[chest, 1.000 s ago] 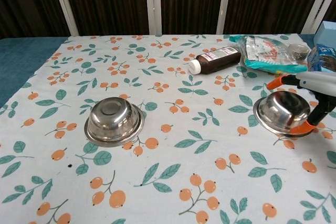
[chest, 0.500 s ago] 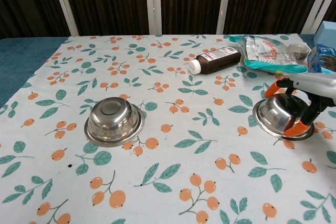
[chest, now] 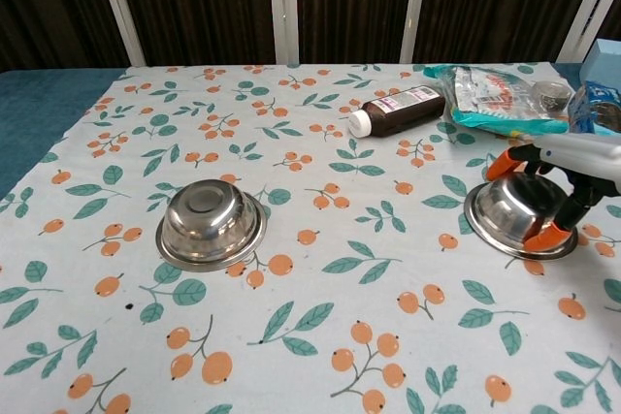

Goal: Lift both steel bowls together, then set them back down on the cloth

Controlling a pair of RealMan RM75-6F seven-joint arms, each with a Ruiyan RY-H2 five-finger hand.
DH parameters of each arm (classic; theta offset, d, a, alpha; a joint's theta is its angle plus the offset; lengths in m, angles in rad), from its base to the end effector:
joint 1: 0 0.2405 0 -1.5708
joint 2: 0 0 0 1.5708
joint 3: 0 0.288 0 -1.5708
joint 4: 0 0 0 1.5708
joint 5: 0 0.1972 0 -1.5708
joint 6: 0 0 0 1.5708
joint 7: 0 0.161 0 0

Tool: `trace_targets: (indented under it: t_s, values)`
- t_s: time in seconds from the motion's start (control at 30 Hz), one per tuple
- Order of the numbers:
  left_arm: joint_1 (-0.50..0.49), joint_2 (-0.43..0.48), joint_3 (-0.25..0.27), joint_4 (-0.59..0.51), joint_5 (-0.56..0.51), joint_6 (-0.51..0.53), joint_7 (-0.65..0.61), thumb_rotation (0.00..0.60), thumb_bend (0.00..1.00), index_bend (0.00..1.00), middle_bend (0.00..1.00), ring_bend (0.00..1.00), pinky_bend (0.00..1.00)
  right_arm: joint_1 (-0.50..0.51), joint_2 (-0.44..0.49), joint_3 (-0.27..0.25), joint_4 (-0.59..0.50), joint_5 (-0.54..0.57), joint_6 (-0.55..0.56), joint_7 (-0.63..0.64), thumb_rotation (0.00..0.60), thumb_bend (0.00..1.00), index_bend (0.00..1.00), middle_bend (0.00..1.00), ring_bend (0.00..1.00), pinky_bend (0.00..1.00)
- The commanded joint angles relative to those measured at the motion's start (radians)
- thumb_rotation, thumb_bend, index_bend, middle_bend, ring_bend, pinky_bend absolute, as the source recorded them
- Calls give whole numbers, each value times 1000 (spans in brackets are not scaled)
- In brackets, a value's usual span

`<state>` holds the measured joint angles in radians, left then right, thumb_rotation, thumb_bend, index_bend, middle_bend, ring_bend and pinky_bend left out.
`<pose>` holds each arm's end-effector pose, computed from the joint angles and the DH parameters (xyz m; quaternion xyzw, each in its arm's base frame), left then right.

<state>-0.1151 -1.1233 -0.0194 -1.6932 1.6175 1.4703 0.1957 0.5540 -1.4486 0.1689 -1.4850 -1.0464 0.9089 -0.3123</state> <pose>-0.2984 0.1997 0.1634 -0.6635 -0.3256 -0.3758 0.5591 -0.2630 -0.3474 0.0214 0.6956 -0.4637 0.2951 0.4627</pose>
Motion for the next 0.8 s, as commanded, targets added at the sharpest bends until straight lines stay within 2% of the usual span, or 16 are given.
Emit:
trace_targets:
  t_s: [0.03, 0.2, 0.37, 0.47, 0.53, 0.8]
  values:
    - [-58, -5, -14, -53, -3, -81, 47, 600, 85, 138, 29, 27, 209, -3, 14, 2, -18, -9, 15, 7, 600, 102, 291, 229, 374, 197]
    - [-169, -3, -49, -134, -94, -278, 84, 600, 49, 137, 19, 22, 202, -12, 50, -1, -68, -33, 46, 10, 600, 102, 291, 229, 373, 197]
    - [-255, -18, -83, -175, -181, -409, 149, 600, 36, 135, 13, 17, 197, -17, 73, -2, -99, -44, 65, 8, 600, 102, 291, 229, 374, 197]
    - [-327, -54, -112, -181, -290, -513, 221, 600, 17, 133, 3, 7, 180, -19, 85, -4, -115, -48, 73, 7, 600, 102, 291, 229, 374, 197]
    - [-376, -92, -133, -170, -384, -557, 285, 600, 8, 129, 0, 0, 161, -22, 95, -6, -126, -52, 82, 7, 600, 102, 291, 229, 374, 197]
    - [-501, -216, -161, -90, -584, -639, 376, 600, 0, 114, 0, 0, 123, -27, 127, -1, -138, -43, 97, 15, 600, 102, 298, 229, 373, 197]
